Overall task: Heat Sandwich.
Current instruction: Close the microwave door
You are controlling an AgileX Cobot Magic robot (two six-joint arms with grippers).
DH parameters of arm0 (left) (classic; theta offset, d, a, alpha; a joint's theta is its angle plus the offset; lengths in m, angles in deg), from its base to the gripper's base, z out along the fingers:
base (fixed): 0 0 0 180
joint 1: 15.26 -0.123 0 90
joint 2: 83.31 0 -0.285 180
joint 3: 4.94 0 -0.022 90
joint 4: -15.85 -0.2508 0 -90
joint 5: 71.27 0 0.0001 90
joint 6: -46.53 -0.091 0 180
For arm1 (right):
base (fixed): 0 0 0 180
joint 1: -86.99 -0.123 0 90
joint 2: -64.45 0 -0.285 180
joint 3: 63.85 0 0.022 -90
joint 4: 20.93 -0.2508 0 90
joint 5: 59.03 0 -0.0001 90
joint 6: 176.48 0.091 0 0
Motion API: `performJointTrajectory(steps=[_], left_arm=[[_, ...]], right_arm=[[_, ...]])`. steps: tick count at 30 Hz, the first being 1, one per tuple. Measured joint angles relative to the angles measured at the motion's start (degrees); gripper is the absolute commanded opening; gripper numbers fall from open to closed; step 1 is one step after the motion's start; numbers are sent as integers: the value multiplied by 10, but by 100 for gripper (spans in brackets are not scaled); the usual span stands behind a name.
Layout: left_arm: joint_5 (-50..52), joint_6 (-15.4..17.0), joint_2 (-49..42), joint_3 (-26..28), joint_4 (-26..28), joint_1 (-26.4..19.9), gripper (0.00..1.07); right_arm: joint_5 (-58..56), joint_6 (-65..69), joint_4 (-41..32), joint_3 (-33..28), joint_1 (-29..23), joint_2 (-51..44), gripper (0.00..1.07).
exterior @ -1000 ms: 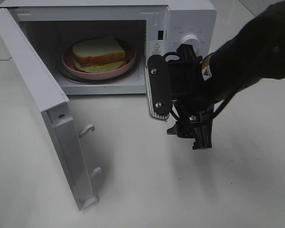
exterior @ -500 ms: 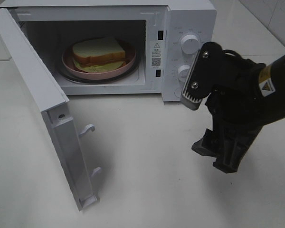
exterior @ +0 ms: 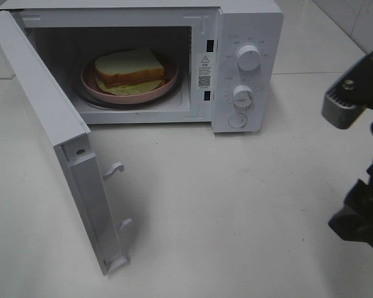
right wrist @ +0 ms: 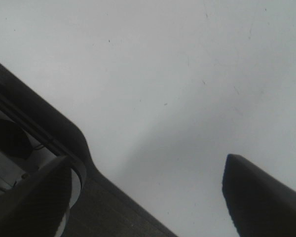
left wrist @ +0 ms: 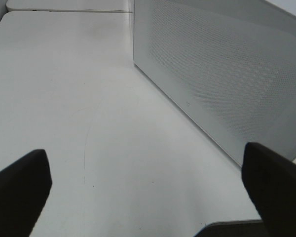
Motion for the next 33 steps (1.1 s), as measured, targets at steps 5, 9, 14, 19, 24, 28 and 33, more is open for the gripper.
performJointTrajectory(steps=[5,9,14,19,24,28,33], left_arm=[[0,0,0,0,0,0,98],[0,0,0,0,0,0,98],[0,0,0,0,0,0,98],[0,0,0,0,0,0,98],[0,0,0,0,0,0,98],[0,0,0,0,0,0,98],[0,0,0,0,0,0,98]], right_arm=[[-77,5,0,0,0,-84,76],[-101,9,0,0,0,-150,76],[-131,9,0,0,7,-232,76],[-148,13,0,0,54,-289,76],[-147,26,0,0,84,-330,76],[-147,31,0,-1,130,-375,76],[-137,49,0,-1,171,-415,76]])
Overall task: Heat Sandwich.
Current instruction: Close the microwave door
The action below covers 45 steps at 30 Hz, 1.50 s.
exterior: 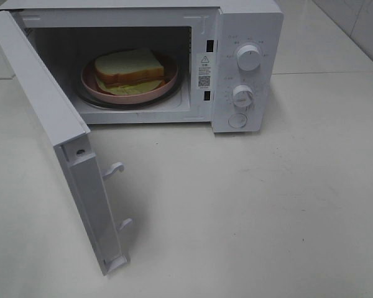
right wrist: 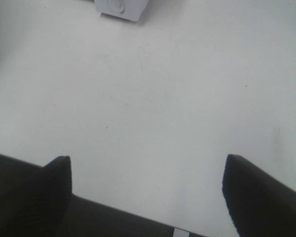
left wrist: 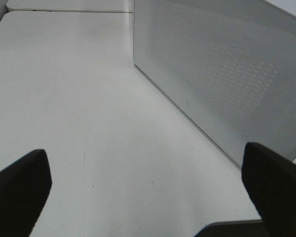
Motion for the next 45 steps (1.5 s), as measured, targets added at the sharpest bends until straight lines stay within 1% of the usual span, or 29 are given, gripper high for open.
performJointTrajectory(steps=[2,5,6,7,8,10,11,12,13,21,45], left_arm=[[0,0,0,0,0,0,98],[0,0,0,0,0,0,98],[0,0,0,0,0,0,98],[0,0,0,0,0,0,98],[0,0,0,0,0,0,98],[0,0,0,0,0,0,98],[0,0,0,0,0,0,98],[0,0,0,0,0,0,98],[0,0,0,0,0,0,98],[0,0,0,0,0,0,98],[0,0,0,0,0,0,98]], right_arm=[[3,4,0,-1,9,-6,76],[22,7,1,-31,40,-42,76],[22,7,1,-31,40,-42,76],[25,7,1,-41,46,-50,76],[32,7,0,-65,63,-69,76],[41,7,0,-87,78,-87,76],[41,7,0,-87,78,-87,76],[54,7,0,-107,93,-105,76],[63,7,0,-116,100,-115,76],[80,7,-3,-125,137,-176,76],[80,7,-4,-125,141,-179,76]])
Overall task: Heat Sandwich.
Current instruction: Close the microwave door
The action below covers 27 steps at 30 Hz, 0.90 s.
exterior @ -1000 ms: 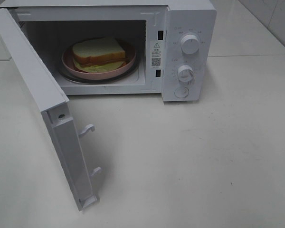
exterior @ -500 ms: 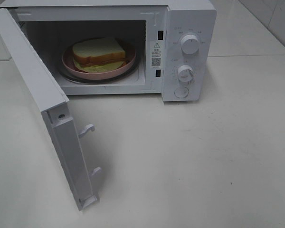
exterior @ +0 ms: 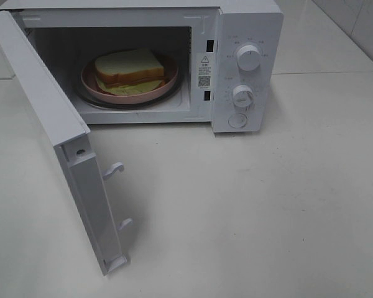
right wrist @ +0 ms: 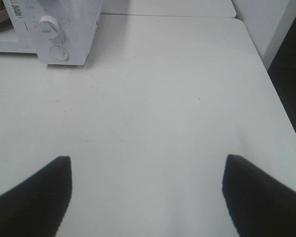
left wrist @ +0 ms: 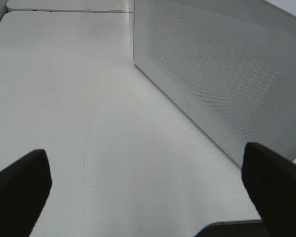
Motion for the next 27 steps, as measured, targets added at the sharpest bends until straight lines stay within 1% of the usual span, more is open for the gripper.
performJointTrajectory(steps=[27], left_arm=[[0,0,0,0,0,0,98]], right_arm=[[0,-1,0,0,0,0,76]])
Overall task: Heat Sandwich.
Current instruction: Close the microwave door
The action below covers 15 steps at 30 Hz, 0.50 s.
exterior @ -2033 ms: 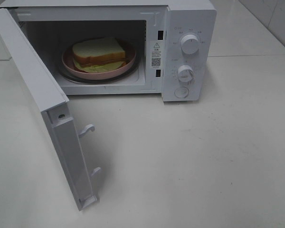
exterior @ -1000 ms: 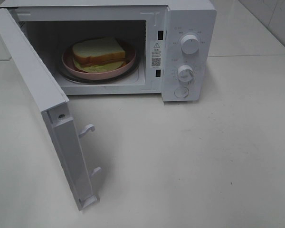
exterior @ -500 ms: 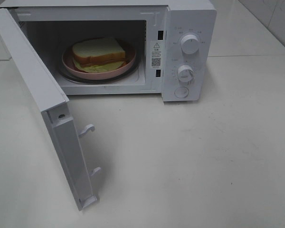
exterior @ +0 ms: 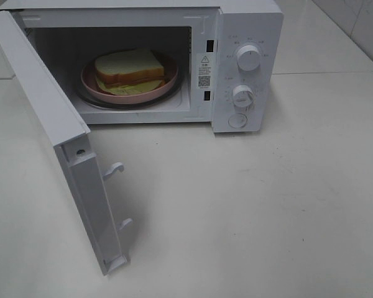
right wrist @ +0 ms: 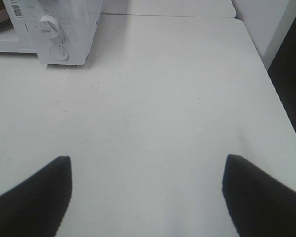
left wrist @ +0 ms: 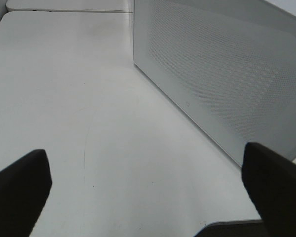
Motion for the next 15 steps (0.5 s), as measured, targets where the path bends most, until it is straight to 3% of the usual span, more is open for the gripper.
performJointTrajectory(steps=[10,15], left_arm=[[0,-1,9,4,-3,0,98],[40,-1,60,21,-3,0,93]], right_arm=[[0,0,0,0,0,0,76],[0,0,0,0,0,0,76]])
